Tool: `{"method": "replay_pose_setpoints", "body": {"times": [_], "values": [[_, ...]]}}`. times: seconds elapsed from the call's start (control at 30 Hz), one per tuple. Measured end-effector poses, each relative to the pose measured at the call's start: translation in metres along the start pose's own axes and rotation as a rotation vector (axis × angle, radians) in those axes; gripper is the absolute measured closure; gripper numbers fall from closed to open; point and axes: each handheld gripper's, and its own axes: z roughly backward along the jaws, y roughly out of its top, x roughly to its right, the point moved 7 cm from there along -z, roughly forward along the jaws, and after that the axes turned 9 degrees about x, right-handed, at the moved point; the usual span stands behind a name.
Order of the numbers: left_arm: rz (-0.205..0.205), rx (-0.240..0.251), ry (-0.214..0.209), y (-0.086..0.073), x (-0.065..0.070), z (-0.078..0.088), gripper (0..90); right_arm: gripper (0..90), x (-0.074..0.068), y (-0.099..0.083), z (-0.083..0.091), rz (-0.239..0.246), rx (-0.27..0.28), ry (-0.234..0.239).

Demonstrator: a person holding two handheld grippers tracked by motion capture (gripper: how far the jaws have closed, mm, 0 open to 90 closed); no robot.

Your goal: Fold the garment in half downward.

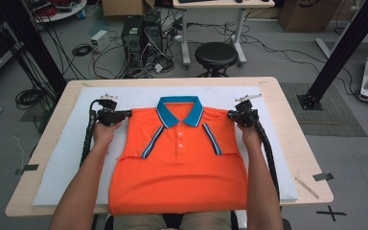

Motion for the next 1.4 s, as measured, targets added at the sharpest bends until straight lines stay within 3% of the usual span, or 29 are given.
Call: {"method": "replay_pose_setpoints", "body": {"times": [0.03, 0.1, 0.13, 0.23, 0.4, 0.77, 1.1, 1.4], "values": [[0.0, 0.012, 0.006, 0.005, -0.001, 0.002, 88.6, 89.7, 0.003, 0.003, 0.002, -0.002, 0.022, -0.016], [0.004, 0.04, 0.003, 0.011, 0.001, 0.004, 88.6, 89.7, 0.005, 0.009, 0.008, -0.06, 0.065, -0.014], [0.002, 0.051, -0.003, 0.014, 0.003, 0.006, 88.6, 89.7, 0.005, 0.009, 0.008, -0.06, 0.065, -0.014], [-0.014, 0.089, -0.032, 0.017, 0.009, 0.013, 88.5, 89.6, -0.001, 0.014, 0.014, -0.023, 0.095, -0.013], [0.001, 0.126, -0.072, 0.014, 0.013, 0.031, 88.4, 89.6, -0.012, 0.018, 0.029, 0.014, 0.141, 0.022], [-0.047, 0.192, -0.157, -0.002, 0.032, 0.077, 88.4, 89.6, -0.03, -0.001, 0.078, 0.058, 0.222, 0.098], [-0.11, 0.199, -0.224, -0.023, 0.046, 0.119, 88.4, 89.6, -0.042, -0.029, 0.117, 0.073, 0.261, 0.153], [-0.11, 0.151, -0.293, -0.054, 0.054, 0.143, 88.5, 89.6, -0.049, -0.059, 0.142, 0.094, 0.218, 0.174]]}}
